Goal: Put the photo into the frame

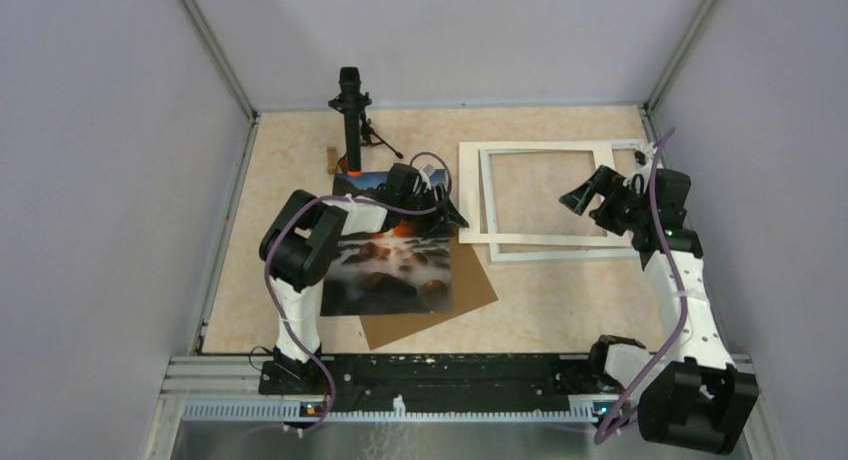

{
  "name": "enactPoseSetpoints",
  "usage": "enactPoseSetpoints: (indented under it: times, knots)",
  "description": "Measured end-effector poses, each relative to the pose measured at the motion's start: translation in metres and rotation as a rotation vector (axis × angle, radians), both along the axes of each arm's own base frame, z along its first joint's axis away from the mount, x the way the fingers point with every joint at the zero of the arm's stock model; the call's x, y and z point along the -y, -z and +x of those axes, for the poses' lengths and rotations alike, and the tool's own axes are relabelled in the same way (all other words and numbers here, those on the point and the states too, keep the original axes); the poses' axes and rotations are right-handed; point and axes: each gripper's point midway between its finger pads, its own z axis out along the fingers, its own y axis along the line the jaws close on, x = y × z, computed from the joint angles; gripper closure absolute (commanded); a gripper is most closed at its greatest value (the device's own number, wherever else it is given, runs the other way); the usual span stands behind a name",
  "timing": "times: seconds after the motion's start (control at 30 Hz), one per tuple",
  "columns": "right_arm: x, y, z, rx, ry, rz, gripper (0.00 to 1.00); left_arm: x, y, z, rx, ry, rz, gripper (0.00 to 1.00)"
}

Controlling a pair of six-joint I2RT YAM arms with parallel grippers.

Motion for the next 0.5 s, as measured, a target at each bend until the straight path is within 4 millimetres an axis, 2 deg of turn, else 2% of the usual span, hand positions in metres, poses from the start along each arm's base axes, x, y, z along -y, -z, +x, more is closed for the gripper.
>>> enactPoseSetpoints:
  times: [0.1, 0.2, 0.23, 0.37, 0.5]
  knots:
    - [-0.005, -0.011, -0.008, 0.032, -0.016, 0.012, 0.09, 0.005, 0.002, 0.009, 0.001, -0.031, -0.027, 0.48]
    - [-0.007, -0.015, -0.012, 0.041, -0.025, 0.017, 0.09, 0.009, 0.003, 0.016, -0.001, -0.056, -0.054, 0.61]
    - [-0.008, -0.016, -0.013, 0.042, -0.028, 0.020, 0.09, 0.010, 0.003, 0.017, -0.002, -0.061, -0.063, 0.65]
    - [-0.011, -0.014, -0.016, 0.034, -0.034, 0.039, 0.09, 0.014, 0.006, 0.021, -0.016, -0.078, -0.091, 0.71]
    - [-0.013, -0.012, -0.018, 0.024, -0.032, 0.051, 0.09, 0.019, -0.004, 0.023, -0.020, -0.082, -0.138, 0.88]
